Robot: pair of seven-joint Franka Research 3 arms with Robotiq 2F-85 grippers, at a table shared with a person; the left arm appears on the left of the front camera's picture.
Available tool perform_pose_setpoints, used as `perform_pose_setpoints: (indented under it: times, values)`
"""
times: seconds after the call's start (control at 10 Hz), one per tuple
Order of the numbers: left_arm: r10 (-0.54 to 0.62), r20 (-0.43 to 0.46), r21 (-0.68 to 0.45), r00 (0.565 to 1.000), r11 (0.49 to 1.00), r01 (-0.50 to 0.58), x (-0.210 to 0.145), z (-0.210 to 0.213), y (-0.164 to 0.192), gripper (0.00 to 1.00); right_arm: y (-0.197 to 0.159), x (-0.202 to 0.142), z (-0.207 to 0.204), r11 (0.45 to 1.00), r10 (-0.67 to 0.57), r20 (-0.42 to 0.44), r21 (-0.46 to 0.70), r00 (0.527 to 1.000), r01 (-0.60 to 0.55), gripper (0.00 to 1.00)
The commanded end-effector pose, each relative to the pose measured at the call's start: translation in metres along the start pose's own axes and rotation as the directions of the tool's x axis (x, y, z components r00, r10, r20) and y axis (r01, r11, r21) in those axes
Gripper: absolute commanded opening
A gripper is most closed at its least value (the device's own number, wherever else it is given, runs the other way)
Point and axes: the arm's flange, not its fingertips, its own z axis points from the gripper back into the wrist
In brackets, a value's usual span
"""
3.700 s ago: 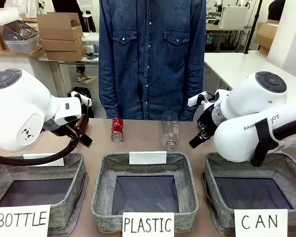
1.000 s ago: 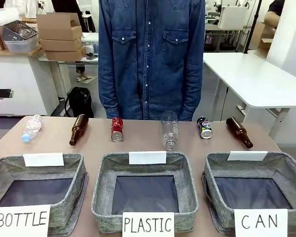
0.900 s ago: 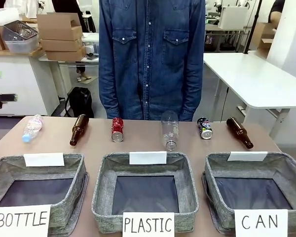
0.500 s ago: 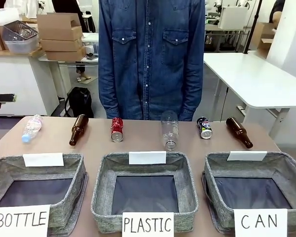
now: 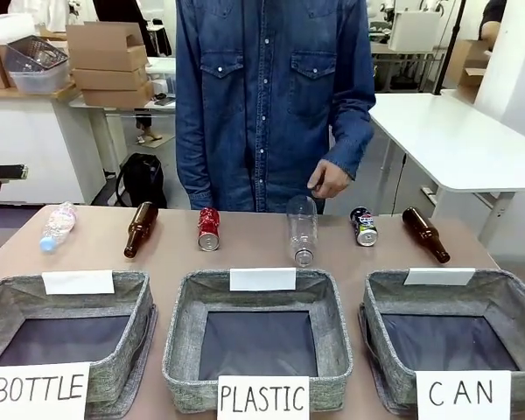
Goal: Sort the can waste into the basket.
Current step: Pick up the can waste from the table and place it in the right Fabric basket.
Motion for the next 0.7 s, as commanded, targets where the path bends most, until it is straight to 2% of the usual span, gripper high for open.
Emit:
perform_pose_setpoints:
  times: [0.0, 0.1, 0.2, 0.3, 0.4, 0.5, 0.6]
  values:
    - [-0.028, 0.01, -0.022, 1.0, 0.999, 0.028, 0.004, 0.0, -0.001, 1.0, 0.019, 0.034, -0.04, 0.976, 0.156, -0.029, -0.15, 0.987, -0.158, 1.0]
    - [-0.028, 0.01, -0.022, 1.0, 0.999, 0.028, 0.004, 0.0, -0.001, 1.0, 0.024, 0.043, -0.073, 0.953, 0.211, -0.135, -0.194, 0.968, -0.235, 1.0]
    - [-0.028, 0.01, -0.022, 1.0, 0.999, 0.028, 0.004, 0.0, -0.001, 1.0, 0.026, 0.051, -0.104, 0.923, 0.229, -0.179, -0.271, 0.957, -0.272, 1.0]
    - [-0.028, 0.01, -0.022, 1.0, 0.999, 0.028, 0.004, 0.0, -0.001, 1.0, 0.024, 0.059, -0.129, 0.925, 0.24, -0.249, -0.233, 0.938, -0.299, 1.0]
    - [-0.028, 0.01, -0.022, 1.0, 0.999, 0.028, 0.004, 0.0, -0.001, 1.0, 0.022, 0.059, -0.109, 0.937, 0.233, -0.278, -0.193, 0.932, -0.292, 1.0]
    - [-0.028, 0.01, -0.022, 1.0, 0.999, 0.028, 0.004, 0.0, -0.001, 1.0, 0.018, 0.059, -0.054, 0.982, 0.164, -0.278, -0.042, 0.947, -0.183, 1.0]
    - [-0.028, 0.01, -0.022, 1.0, 0.999, 0.028, 0.004, 0.0, -0.001, 1.0, 0.006, 0.051, -0.001, 0.995, 0.1, -0.19, -0.003, 0.977, -0.102, 1.0]
